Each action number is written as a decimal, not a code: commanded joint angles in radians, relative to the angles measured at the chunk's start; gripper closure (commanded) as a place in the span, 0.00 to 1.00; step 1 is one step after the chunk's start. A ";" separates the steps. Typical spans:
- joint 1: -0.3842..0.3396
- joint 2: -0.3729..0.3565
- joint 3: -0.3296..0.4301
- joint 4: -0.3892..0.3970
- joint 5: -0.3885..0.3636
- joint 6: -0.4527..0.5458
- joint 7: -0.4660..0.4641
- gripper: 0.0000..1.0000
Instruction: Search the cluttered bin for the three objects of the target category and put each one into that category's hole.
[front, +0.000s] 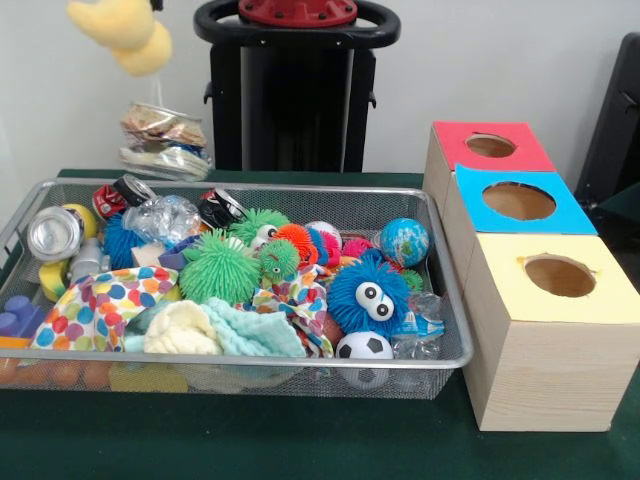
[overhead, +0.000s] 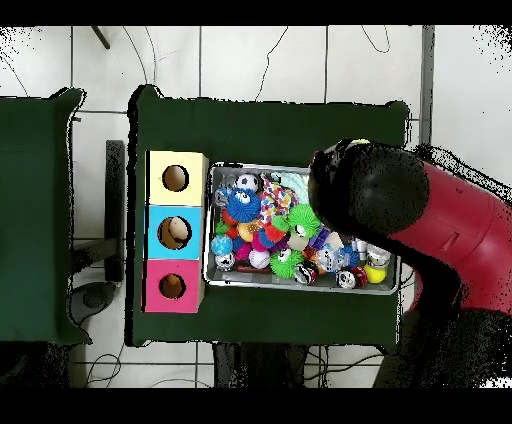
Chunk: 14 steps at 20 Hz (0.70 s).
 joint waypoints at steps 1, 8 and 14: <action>0.034 0.040 0.068 0.072 -0.013 0.068 0.148 1.00; 0.066 0.078 0.058 0.031 0.012 0.075 0.215 1.00; 0.076 0.101 0.054 0.039 0.021 0.032 0.231 1.00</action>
